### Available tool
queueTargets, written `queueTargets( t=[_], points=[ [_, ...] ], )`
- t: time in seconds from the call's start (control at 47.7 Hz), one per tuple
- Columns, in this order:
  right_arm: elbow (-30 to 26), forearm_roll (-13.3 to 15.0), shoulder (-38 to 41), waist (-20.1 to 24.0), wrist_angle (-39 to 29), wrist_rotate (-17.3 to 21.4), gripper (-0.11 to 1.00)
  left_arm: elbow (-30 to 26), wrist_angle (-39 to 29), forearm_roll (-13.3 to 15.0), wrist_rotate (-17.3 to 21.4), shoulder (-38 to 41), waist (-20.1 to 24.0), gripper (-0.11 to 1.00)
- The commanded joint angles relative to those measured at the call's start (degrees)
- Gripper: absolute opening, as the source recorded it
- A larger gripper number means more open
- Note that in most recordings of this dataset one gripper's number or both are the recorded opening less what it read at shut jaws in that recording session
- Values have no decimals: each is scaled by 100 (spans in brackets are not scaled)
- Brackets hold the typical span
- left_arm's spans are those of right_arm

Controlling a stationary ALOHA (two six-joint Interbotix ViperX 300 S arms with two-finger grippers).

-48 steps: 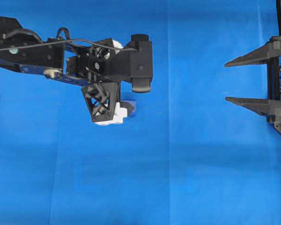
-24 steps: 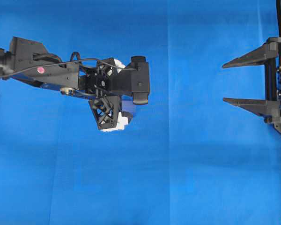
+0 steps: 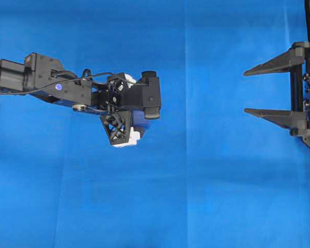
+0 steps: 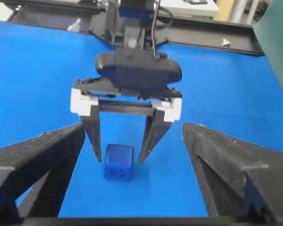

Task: Handover the blue block to the right arm after grasping it with the left arm, then place it in the designated position.
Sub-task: 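Lower the left gripper over the blue cube, fingers straddling it, then close the left gripper on the blue cube and lift it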

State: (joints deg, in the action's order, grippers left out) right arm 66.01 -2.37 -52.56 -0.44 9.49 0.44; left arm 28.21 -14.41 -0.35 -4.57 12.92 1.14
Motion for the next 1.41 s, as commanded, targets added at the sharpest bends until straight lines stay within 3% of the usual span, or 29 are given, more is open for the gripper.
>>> queueTargets(
  t=[0.0, 0.525, 0.587, 0.713, 1.385],
  points=[
    [-105, -18, 35, -18, 53, 0, 97, -18, 123, -9, 0, 0, 35, 92],
    [-105, -18, 53, -18, 62, 0, 97, -35, 220, -9, 62, 105, -9, 89],
    [-97, -18, 53, -18, 62, 0, 97, -44, 202, -18, 123, 105, -53, 79],
    [-97, -18, 53, -18, 62, 0, 97, -44, 237, -26, 114, 114, -114, 48],
    [-105, -18, 62, -18, 62, 0, 97, -114, -105, -26, 123, -158, -132, 49]
  ],
)
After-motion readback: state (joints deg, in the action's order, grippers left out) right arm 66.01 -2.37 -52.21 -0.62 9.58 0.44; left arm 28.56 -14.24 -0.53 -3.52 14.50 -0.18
